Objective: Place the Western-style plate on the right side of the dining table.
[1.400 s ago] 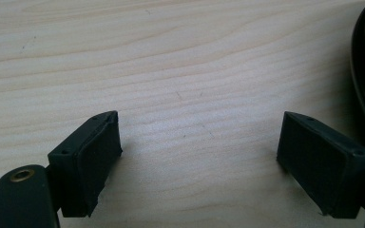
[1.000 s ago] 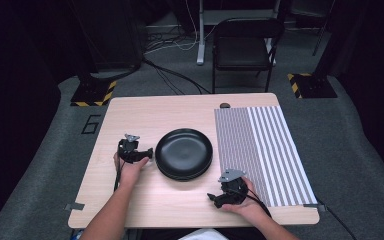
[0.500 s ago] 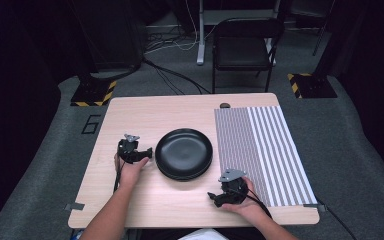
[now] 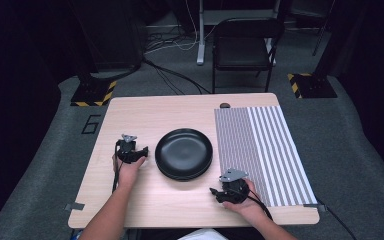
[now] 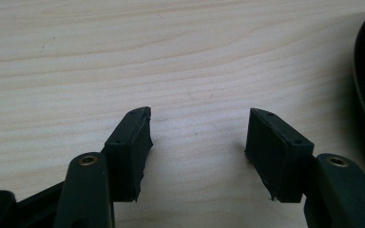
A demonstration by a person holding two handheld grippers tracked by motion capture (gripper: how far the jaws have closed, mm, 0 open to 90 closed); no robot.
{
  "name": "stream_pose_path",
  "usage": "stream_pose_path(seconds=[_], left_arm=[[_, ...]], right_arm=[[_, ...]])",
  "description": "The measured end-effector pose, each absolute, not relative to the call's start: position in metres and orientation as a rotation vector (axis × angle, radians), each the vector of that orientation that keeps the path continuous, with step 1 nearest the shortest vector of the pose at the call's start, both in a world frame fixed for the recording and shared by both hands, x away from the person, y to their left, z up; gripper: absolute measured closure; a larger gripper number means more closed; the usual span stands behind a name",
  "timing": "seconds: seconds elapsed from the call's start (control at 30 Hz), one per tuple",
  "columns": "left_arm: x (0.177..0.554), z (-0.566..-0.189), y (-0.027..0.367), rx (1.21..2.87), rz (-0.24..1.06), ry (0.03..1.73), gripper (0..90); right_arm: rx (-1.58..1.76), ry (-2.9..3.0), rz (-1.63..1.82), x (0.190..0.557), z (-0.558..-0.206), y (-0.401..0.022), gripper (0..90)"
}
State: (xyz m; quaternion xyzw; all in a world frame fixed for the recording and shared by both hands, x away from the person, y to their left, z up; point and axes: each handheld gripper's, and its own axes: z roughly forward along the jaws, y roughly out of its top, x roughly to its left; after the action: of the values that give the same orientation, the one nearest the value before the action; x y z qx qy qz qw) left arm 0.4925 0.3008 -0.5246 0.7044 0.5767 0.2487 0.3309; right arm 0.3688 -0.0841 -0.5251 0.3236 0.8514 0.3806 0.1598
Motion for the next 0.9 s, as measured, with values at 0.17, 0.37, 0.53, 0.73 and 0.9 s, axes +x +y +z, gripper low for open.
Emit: stream_pose_path(seconds=[0.17, 0.37, 0.53, 0.73, 0.9], left_arm=[[0.488, -0.518, 0.303, 1.84, 0.555, 1.537, 44.3], [0.482, -0.508, 0.305, 1.822, 0.527, 1.526, 48.1], [0.475, -0.496, 0.303, 1.798, 0.471, 1.485, 52.7], [0.471, -0.49, 0.299, 1.773, 0.464, 1.447, 51.5], [0.469, -0.485, 0.294, 1.762, 0.408, 1.424, 54.3]], right_arm=[[0.977, 2.431, 1.094, 0.37, -0.52, -0.084, 43.9], [1.005, 2.419, 1.133, 0.372, -0.509, -0.084, 48.1], [1.075, 2.429, 1.115, 0.379, -0.508, -0.085, 49.4], [1.105, 2.429, 1.096, 0.383, -0.506, -0.087, 50.2], [1.09, 2.423, 1.085, 0.383, -0.502, -0.088, 50.2]])
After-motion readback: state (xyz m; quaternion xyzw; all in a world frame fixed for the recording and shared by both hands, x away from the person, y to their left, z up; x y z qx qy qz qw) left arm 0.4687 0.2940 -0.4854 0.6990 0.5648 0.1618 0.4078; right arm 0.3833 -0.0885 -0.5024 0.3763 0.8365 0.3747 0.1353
